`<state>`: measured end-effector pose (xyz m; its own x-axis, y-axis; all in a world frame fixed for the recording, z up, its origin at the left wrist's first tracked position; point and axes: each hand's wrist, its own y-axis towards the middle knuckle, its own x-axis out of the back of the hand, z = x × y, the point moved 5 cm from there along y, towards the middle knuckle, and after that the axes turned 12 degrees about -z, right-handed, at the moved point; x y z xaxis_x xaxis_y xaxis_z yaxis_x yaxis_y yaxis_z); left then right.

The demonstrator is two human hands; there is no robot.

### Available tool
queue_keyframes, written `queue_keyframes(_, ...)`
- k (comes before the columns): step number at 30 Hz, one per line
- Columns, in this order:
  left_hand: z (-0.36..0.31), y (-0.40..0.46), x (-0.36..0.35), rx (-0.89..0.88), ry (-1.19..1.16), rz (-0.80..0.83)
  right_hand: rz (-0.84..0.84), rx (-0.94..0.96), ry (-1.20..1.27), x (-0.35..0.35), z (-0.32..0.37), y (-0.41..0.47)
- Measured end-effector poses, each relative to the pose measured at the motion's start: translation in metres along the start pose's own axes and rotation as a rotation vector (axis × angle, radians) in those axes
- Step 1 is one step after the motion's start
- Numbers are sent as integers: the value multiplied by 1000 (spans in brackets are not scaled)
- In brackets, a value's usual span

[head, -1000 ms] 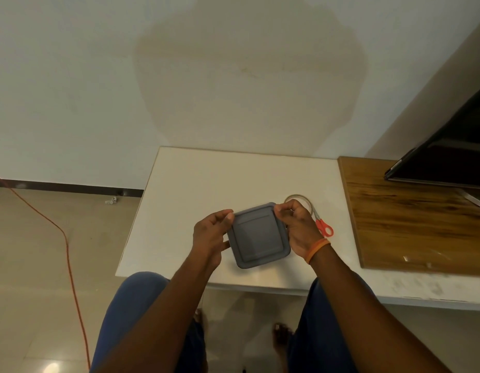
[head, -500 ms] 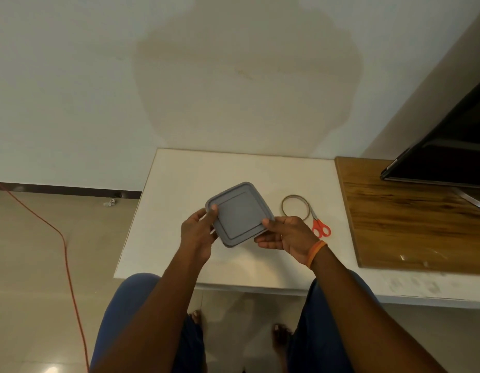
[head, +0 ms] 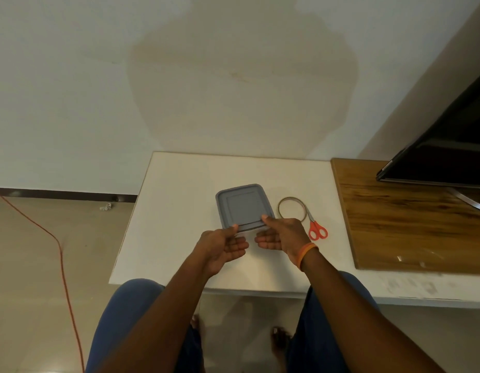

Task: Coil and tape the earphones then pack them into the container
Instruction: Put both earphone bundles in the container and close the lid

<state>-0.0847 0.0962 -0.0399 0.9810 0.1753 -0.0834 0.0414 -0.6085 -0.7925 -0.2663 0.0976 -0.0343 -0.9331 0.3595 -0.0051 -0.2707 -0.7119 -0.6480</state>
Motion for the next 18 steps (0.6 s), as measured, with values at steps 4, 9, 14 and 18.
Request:
queue_keyframes(4, -15, 20, -1, -17, 65, -26, -134, 66, -143, -12, 5, 17)
queue_keyframes(9, -48, 53, -15, -76, 103, -88, -279, 157, -202, -18, 20, 50)
queue_keyframes(14, -70, 75, -34, -127, 111, -137, -361, 272, -380, -7, 43, 77)
queue_keyframes(18, -77, 89, -42, -131, 40, -170, -521, 542, -992, 23, 52, 71)
